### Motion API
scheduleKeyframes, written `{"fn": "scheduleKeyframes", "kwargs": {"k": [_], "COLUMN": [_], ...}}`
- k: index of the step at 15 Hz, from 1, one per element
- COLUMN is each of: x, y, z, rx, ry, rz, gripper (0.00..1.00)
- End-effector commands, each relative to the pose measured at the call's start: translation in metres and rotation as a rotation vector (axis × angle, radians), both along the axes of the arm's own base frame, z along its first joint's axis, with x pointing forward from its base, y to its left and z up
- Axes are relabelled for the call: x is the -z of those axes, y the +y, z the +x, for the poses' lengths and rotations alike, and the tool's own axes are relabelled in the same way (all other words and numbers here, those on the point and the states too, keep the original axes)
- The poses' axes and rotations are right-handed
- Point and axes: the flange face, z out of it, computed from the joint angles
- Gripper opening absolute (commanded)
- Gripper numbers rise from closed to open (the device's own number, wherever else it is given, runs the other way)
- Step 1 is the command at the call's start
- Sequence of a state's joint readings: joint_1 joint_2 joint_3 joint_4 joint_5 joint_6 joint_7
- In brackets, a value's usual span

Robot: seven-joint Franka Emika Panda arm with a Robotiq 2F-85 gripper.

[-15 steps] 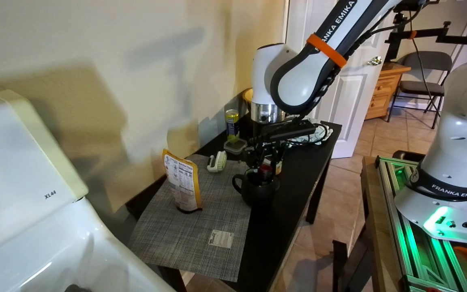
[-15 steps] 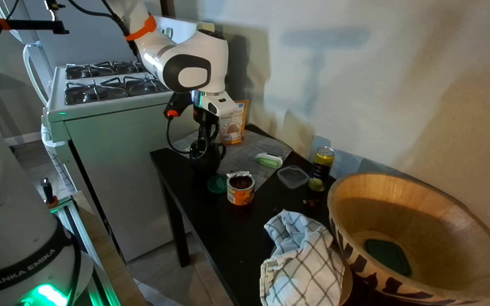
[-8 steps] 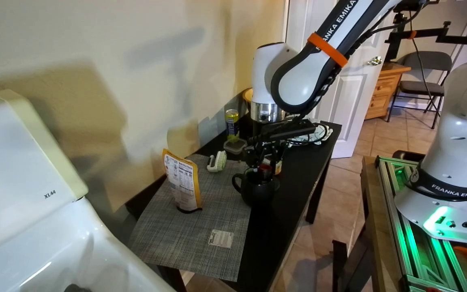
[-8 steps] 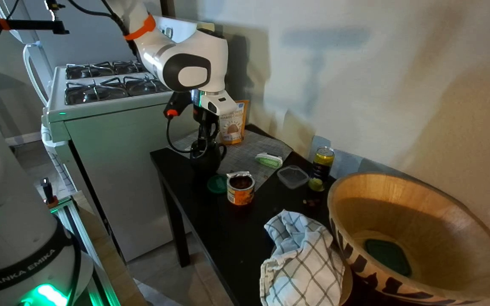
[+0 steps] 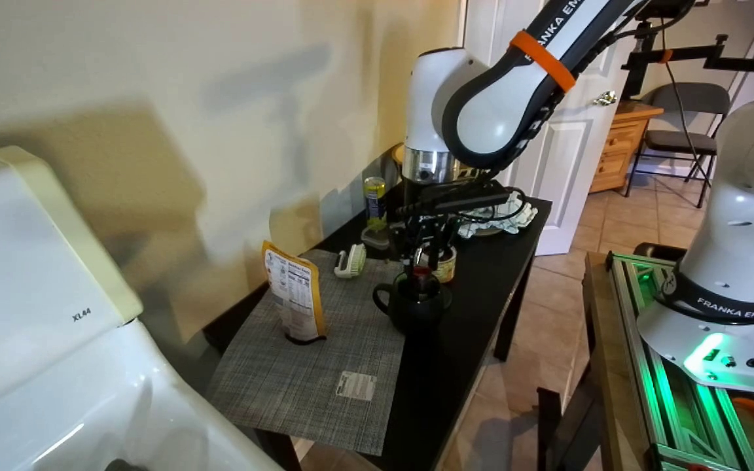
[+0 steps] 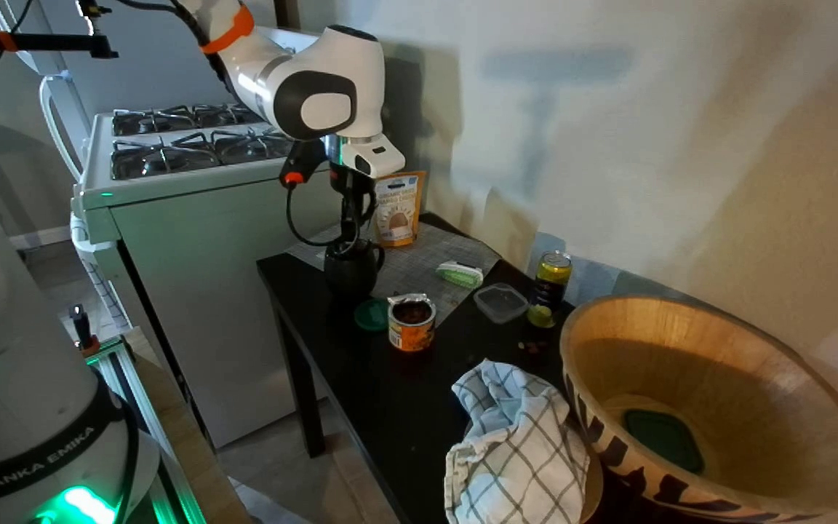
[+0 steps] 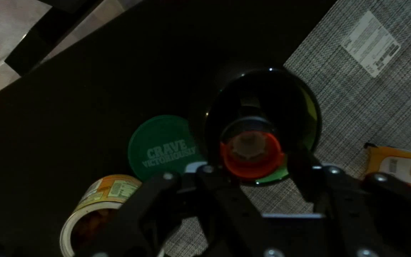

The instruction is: Take the jar with the red lid out of the mug.

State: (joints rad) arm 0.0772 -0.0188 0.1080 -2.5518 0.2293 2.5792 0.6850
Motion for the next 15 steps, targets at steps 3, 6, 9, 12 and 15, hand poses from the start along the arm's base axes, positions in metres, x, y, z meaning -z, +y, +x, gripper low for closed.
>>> {"fn": "scheduleKeyframes", "kwargs": {"k": [3, 6, 9, 12, 15], "x": [-0.026, -0.024, -0.017, -0.01, 0.002], "y": [0.003, 0.002, -0.002, -0.005, -0.004], "z": [-0.009, -0.011, -0.004, 0.007, 0.017], "rx": [-0.014, -0.021, -0.04, -0.035, -0.037], "ry": [0.033, 0.09, 0.062, 0.036, 0.04], "rz": [-0.049, -0.056, -0.04, -0.037, -0.036], "gripper": [0.28, 0.78, 0.92, 1.0, 1.0]}}
